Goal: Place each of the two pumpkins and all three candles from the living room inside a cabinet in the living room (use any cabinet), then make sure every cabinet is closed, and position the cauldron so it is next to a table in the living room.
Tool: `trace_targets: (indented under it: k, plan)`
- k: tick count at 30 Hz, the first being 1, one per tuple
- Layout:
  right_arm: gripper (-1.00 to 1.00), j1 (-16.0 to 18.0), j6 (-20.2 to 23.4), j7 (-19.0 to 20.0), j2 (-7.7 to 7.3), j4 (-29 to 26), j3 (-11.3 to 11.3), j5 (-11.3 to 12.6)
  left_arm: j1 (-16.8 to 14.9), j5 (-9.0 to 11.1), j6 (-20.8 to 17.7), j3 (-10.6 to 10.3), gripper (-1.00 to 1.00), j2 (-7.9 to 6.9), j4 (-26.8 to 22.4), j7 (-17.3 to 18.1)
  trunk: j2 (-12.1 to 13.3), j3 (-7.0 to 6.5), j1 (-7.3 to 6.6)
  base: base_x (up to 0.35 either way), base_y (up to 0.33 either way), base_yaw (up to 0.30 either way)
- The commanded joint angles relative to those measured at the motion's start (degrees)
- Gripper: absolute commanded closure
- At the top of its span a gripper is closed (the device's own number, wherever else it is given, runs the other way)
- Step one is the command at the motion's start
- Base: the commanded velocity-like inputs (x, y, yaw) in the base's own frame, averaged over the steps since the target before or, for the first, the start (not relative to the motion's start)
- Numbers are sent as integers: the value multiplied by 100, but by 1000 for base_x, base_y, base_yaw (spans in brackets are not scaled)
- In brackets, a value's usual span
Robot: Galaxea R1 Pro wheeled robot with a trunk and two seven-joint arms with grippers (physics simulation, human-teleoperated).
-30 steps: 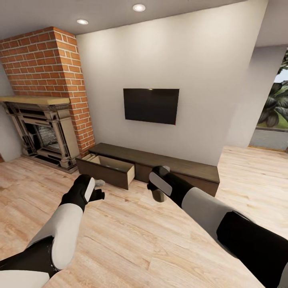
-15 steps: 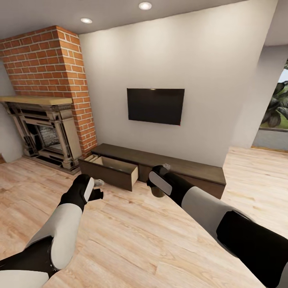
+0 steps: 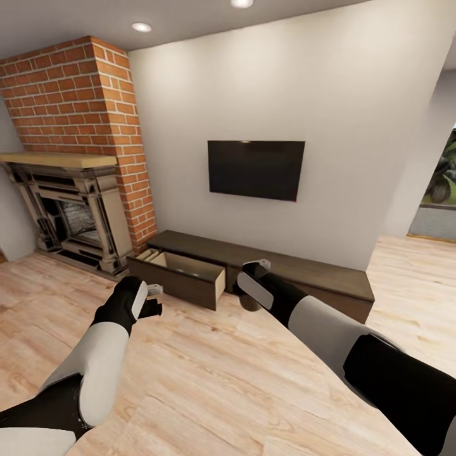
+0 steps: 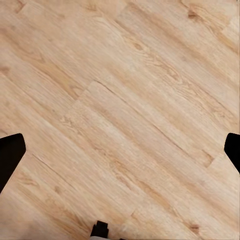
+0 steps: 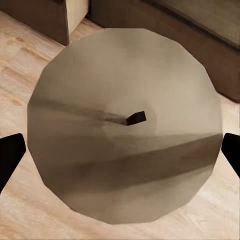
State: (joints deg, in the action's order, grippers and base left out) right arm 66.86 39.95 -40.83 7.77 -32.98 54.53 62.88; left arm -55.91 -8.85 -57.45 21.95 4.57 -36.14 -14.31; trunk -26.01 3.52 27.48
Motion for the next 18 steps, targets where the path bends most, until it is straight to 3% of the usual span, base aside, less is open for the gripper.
trace_targets:
  k: [1,8,11,18]
  plan:
    - [100,4,-16,-40,5,-7,39,32,-8,-56,69,38,-100,8,25,25,-13,13,7,316,-135,0]
    - [100,3,-35,-35,25,-5,47,32,-8,-64,105,38,-100,0,28,33,-13,13,7,324,-63,0]
    - [100,3,-38,-38,47,-12,59,32,-8,-53,110,38,-100,-90,28,52,-13,13,7,337,16,0]
    - [100,-8,-48,-39,101,-15,61,37,-8,-47,112,38,-100,-205,28,82,-13,5,7,309,167,-132]
